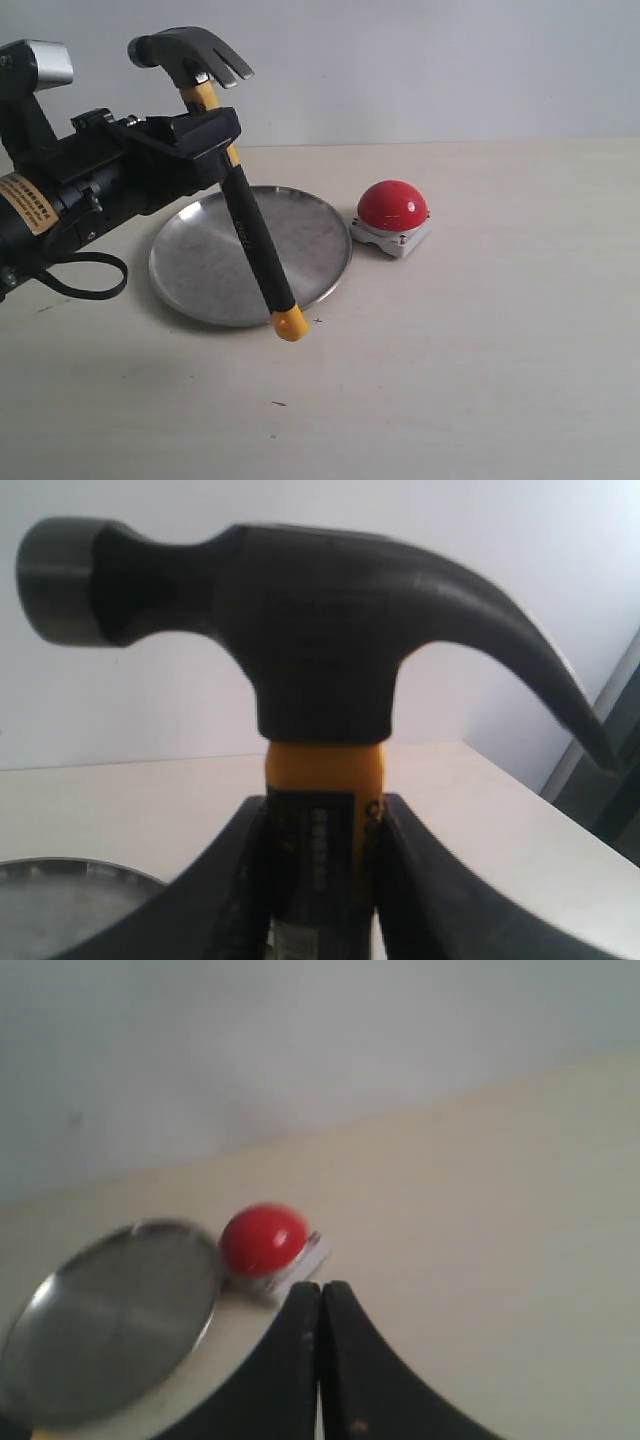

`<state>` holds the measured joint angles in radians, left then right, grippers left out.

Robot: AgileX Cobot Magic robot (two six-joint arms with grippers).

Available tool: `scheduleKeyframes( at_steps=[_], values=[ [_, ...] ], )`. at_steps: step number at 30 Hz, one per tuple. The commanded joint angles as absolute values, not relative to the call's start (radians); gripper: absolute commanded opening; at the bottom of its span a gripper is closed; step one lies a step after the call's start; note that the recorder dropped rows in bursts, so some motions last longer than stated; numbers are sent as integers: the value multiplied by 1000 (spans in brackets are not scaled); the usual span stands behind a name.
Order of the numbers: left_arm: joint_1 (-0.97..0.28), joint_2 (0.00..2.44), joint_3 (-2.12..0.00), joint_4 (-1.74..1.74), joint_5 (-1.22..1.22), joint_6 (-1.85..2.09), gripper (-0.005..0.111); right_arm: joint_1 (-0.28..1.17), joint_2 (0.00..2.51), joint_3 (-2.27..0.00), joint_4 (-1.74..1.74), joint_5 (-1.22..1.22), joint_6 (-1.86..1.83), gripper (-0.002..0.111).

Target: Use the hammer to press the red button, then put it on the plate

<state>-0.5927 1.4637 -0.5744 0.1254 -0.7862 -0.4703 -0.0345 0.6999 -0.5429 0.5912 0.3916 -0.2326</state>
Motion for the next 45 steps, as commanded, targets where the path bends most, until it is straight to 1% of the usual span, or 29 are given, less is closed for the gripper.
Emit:
scheduleKeyframes(
  at_steps=[1, 4, 7, 12, 13, 16, 20, 23, 34, 39, 40, 42, 44, 45],
  values=[
    [-592, 1443, -583, 117, -866, -478, 0, 71, 966, -555, 1096, 529, -897, 0],
    [-592, 1440, -585, 117, -864, -480, 0, 190, 1101, -553, 1241, 488, -1086, 0],
    [-592, 1441, -585, 117, -867, -501, 0, 332, 1183, -553, 1366, 357, -1236, 0],
    [-592, 1441, -585, 117, -870, -504, 0, 564, 1235, -553, 1742, 182, -1648, 0],
    [-592, 1441, -585, 117, -870, -504, 0, 592, 1235, -551, 1744, 171, -1726, 0],
    [-592, 1441, -585, 115, -870, -504, 0, 674, 1226, -551, 1744, 145, -1755, 0],
    [-592, 1441, -585, 115, -870, -504, 0, 770, 1221, -549, 1744, 17, -1750, 0],
    [-592, 1441, -585, 115, -863, -492, 0, 801, 1223, -549, 1744, -33, -1743, 0],
    [-592, 1441, -585, 121, -859, -471, 0, 801, 1223, -549, 1744, -32, -1741, 0],
    [-592, 1441, -585, 121, -859, -471, 0, 801, 1223, -549, 1744, 6, -1716, 0],
    [-592, 1441, -585, 121, -859, -471, 0, 801, 1223, -549, 1701, 21, -1632, 0],
    [-592, 1441, -585, 121, -859, -471, 0, 801, 1223, -549, 1412, 9, -1332, 0],
    [-592, 1441, -585, 121, -859, -471, 0, 801, 1223, -552, 905, -44, -798, 0],
    [-592, 1441, -585, 121, -859, -471, 0, 801, 1223, -548, 420, -101, -273, 0]
  ],
)
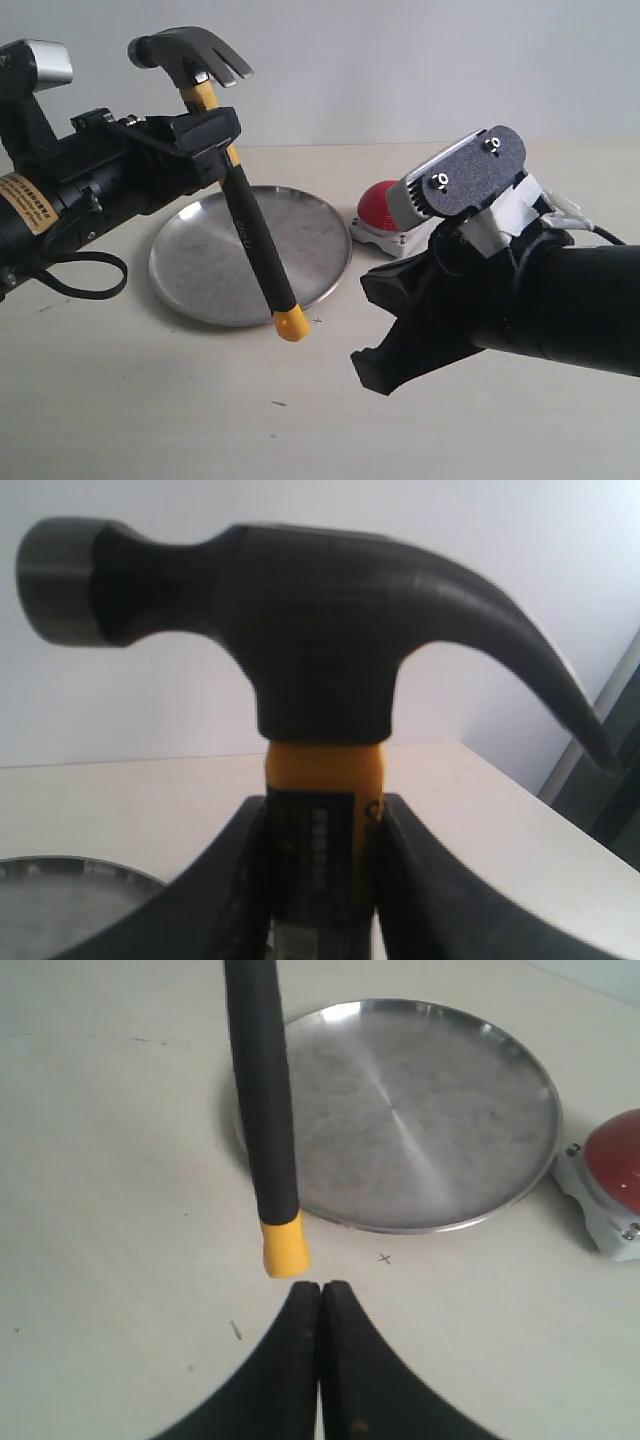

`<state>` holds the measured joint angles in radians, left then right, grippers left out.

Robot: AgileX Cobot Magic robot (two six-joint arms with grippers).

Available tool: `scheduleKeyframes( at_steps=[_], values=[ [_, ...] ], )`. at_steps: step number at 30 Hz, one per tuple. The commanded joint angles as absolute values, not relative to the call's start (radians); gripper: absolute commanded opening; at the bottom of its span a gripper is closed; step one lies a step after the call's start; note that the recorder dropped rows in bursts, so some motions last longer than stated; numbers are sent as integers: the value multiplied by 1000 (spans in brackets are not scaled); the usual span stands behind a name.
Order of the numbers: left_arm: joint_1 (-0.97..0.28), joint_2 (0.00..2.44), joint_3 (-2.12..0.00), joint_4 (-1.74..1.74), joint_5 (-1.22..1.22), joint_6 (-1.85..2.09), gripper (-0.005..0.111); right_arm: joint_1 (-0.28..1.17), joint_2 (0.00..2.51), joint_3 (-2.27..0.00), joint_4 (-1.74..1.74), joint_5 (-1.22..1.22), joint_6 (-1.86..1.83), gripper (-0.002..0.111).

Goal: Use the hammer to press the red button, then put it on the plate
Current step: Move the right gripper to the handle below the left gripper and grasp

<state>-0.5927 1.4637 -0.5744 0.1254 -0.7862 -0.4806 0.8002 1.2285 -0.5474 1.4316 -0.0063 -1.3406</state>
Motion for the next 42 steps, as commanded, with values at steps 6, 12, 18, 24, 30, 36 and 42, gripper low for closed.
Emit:
scheduleKeyframes(
  at_steps=[6, 12, 18, 24, 30, 36, 42],
  values=[
    [-592, 1441, -585, 123, -859, -471, 0, 801, 1299, -515, -507, -393, 576, 24],
    [-592, 1441, -585, 123, -859, -471, 0, 801, 1469, -517, -183, -550, 204, 66],
    [-592, 1441, -585, 123, -859, -471, 0, 801, 1582, -524, -148, -687, 122, 72],
    [-592, 1441, -585, 123, -859, -471, 0, 801, 1685, -620, -131, -679, 23, 72],
    [-592, 1441, -585, 123, -859, -471, 0, 801, 1759, -720, -130, -634, 0, 72],
    [-592, 1441, -585, 123, -859, -471, 0, 801, 1803, -767, -72, -623, -73, 72],
    [-592, 1441, -585, 123, -859, -471, 0, 801, 1836, -776, 15, -622, -170, 72]
  ],
)
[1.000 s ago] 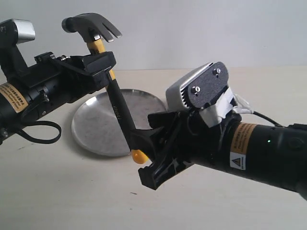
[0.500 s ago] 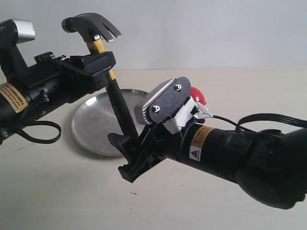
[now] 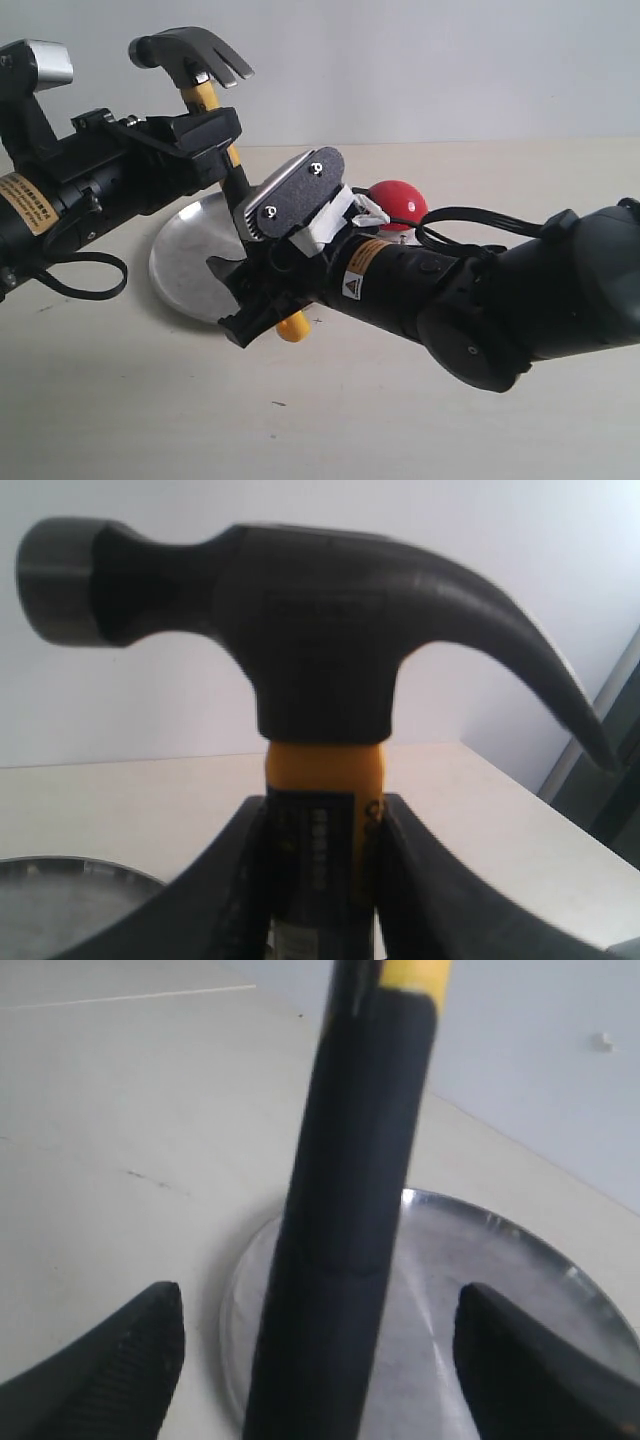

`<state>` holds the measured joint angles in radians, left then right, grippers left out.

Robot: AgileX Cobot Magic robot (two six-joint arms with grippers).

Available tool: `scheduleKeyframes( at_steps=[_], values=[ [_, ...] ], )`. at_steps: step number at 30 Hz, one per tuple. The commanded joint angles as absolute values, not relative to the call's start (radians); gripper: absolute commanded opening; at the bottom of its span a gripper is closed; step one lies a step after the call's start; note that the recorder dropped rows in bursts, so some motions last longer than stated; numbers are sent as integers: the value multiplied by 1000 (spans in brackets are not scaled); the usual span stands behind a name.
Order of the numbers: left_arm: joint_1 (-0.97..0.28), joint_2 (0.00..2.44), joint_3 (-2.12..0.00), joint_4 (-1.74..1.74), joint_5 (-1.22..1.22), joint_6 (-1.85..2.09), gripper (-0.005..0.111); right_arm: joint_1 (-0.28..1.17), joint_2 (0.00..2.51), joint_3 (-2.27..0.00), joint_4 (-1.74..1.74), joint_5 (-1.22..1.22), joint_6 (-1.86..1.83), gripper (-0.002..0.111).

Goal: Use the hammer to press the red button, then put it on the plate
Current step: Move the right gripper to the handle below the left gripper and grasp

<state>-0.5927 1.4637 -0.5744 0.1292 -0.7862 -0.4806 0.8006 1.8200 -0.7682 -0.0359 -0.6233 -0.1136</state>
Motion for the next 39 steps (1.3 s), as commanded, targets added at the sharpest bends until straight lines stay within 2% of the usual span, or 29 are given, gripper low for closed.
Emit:
scheduleKeyframes(
  at_steps=[1, 5, 10, 13, 17, 39],
  values=[
    [-592, 1441, -585, 123, -859, -471, 0, 801, 1841, -776, 23, -622, -175, 72],
    [-592, 1441, -585, 123, -859, -471, 0, 801, 1848, -776, 21, -622, -180, 70],
    [-592, 1441, -585, 123, -859, -471, 0, 801, 1848, -776, 28, -624, -180, 56],
    [-592, 1441, -585, 123, -859, -471, 0, 801, 1848, -776, 28, -626, -180, 40],
    [-592, 1441, -585, 123, -859, -471, 0, 801, 1848, -776, 30, -623, -180, 0],
    [-592, 1441, -585, 123, -862, -471, 0, 801, 1848, -776, 28, -577, -144, 0]
  ],
)
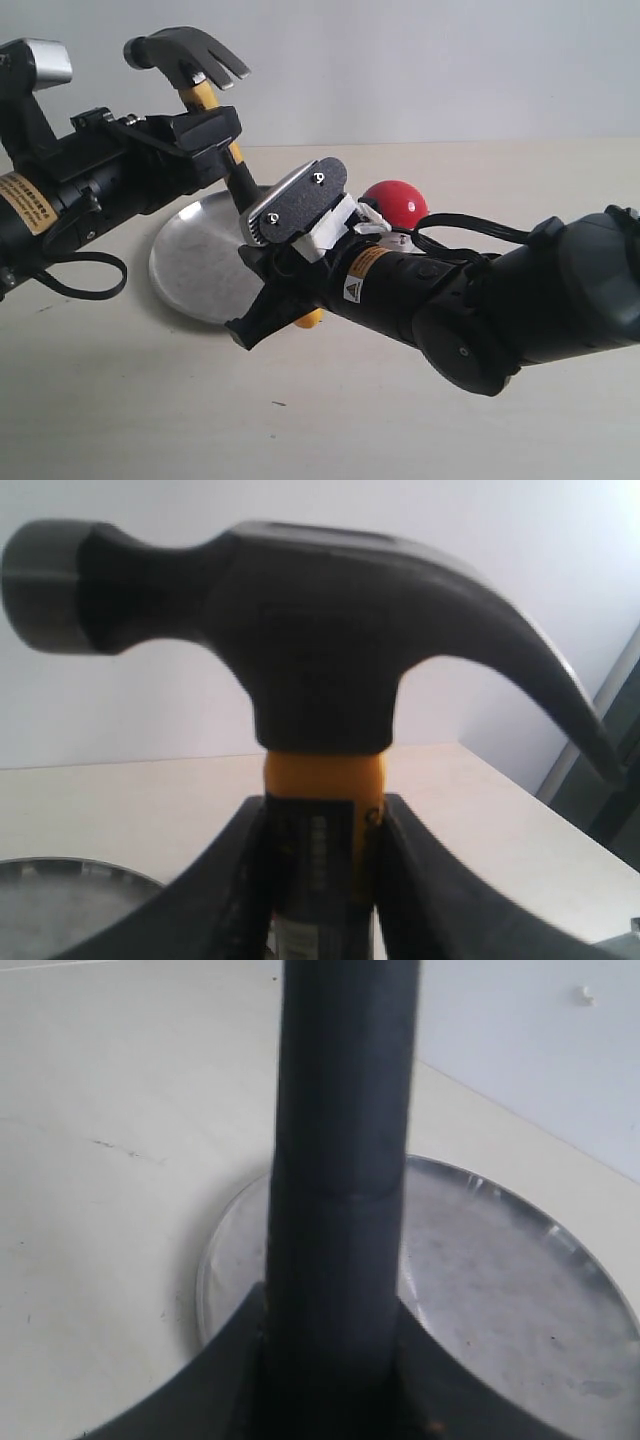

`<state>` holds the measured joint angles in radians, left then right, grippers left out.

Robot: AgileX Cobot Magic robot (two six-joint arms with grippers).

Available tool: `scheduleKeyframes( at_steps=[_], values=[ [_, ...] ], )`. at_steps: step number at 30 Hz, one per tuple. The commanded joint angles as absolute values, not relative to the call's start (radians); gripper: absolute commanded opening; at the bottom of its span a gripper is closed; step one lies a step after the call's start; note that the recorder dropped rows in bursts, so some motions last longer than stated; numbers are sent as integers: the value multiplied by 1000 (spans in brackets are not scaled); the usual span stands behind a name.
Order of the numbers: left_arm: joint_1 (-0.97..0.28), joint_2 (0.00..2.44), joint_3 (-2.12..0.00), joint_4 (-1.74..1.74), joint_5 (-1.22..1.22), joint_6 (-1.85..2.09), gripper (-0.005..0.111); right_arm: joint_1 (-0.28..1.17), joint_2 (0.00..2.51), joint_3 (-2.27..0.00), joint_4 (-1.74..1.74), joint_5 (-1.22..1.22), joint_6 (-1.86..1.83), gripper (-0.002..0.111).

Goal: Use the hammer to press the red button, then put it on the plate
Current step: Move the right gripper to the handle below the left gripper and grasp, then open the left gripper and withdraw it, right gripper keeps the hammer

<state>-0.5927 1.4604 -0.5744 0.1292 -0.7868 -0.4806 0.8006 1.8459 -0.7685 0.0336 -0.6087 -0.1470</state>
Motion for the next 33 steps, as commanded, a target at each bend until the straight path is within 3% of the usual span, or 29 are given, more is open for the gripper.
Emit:
scheduleKeyframes(
  at_steps=[1, 9, 12, 17, 20, 33],
  values=[
    [-592, 1441, -585, 123, -864, -471, 0, 801, 1848, -776, 28, -571, -144, 0],
    [-592, 1441, -585, 170, -870, -478, 2, 801, 1848, -776, 28, -553, -144, 0],
    [-592, 1441, -585, 175, -864, -478, 14, 801, 1848, -776, 32, -555, -140, 0],
    [-592, 1441, -585, 177, -862, -471, 48, 801, 1848, -776, 108, -573, -115, 0],
    [-592, 1441, -585, 177, -862, -471, 58, 801, 1848, -776, 125, -585, -81, 0],
    [-592, 1439, -585, 178, -807, -339, 60, 801, 1799, -776, 304, -639, -22, 0]
  ],
)
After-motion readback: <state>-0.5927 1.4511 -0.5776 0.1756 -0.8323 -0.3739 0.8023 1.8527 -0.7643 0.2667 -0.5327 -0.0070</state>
